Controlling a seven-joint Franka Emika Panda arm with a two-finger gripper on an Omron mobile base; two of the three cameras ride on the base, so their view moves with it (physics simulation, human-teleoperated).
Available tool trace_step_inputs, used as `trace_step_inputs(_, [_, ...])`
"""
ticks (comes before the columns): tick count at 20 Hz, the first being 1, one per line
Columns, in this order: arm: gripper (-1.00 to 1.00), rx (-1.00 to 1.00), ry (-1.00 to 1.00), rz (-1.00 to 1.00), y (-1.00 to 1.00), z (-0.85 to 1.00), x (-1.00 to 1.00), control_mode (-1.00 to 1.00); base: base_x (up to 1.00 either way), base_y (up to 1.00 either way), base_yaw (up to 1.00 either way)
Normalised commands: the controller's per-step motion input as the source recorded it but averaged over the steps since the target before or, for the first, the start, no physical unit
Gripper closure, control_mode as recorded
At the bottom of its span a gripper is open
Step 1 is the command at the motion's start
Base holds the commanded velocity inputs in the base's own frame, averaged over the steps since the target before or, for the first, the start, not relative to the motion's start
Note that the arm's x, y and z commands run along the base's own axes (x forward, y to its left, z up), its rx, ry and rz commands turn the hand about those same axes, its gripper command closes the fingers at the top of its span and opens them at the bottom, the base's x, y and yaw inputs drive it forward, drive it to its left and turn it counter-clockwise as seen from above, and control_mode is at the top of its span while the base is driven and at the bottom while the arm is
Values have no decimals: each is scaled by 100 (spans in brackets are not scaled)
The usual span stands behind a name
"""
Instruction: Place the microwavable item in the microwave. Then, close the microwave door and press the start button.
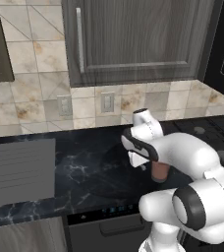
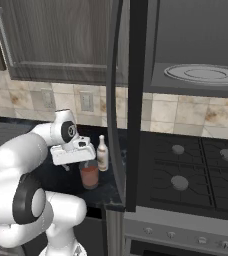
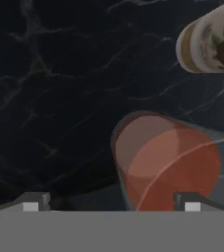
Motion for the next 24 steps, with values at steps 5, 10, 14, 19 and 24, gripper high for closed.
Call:
trace_step_inputs(5, [-100,0,0,4,0,-28,0,-100,0,0,0])
trace_step_inputs(10, [-100,0,0,5,0,-34,0,-100,0,0,0])
trace_step_inputs(14, [-100,0,0,6,0,-36,0,-100,0,0,0])
trace_step_inputs(19, [-100,0,0,8,-5,-27,0,-100,0,0,0])
trace_step_inputs(24, [-100,0,-4,8,-19,-3,-16,-100,0,0,0])
